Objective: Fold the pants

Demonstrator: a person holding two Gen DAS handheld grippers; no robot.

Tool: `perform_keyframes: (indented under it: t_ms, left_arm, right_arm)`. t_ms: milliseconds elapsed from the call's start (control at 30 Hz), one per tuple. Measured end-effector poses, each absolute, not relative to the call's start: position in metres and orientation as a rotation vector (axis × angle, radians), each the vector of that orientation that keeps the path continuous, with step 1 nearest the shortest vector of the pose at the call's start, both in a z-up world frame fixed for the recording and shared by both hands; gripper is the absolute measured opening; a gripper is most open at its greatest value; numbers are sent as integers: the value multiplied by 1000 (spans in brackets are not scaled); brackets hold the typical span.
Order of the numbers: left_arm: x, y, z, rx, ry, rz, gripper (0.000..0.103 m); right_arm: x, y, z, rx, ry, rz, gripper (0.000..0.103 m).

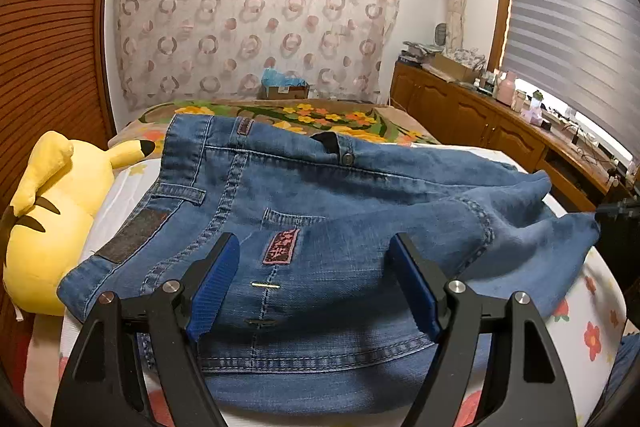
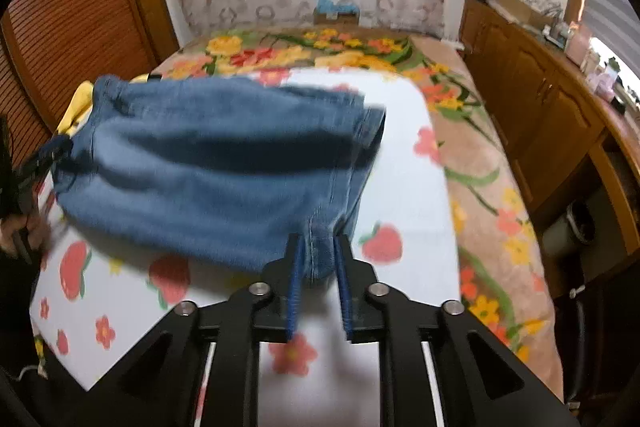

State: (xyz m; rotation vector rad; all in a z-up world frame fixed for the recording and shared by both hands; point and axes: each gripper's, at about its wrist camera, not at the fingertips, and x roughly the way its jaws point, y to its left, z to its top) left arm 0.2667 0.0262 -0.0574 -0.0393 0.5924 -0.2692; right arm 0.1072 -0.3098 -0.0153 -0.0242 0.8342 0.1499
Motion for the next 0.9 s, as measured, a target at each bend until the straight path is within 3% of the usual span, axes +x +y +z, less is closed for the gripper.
perform_keyframes:
  t_ms: [200,900]
  left_arm:
    - [266,19,-59,-4,598,-259,78]
    - [266,21,-61,-1,608,-260,78]
  right_arm:
    - [138,-299,1,-51,763,157,38]
    - [296,-277,-67,-164,922,309,39]
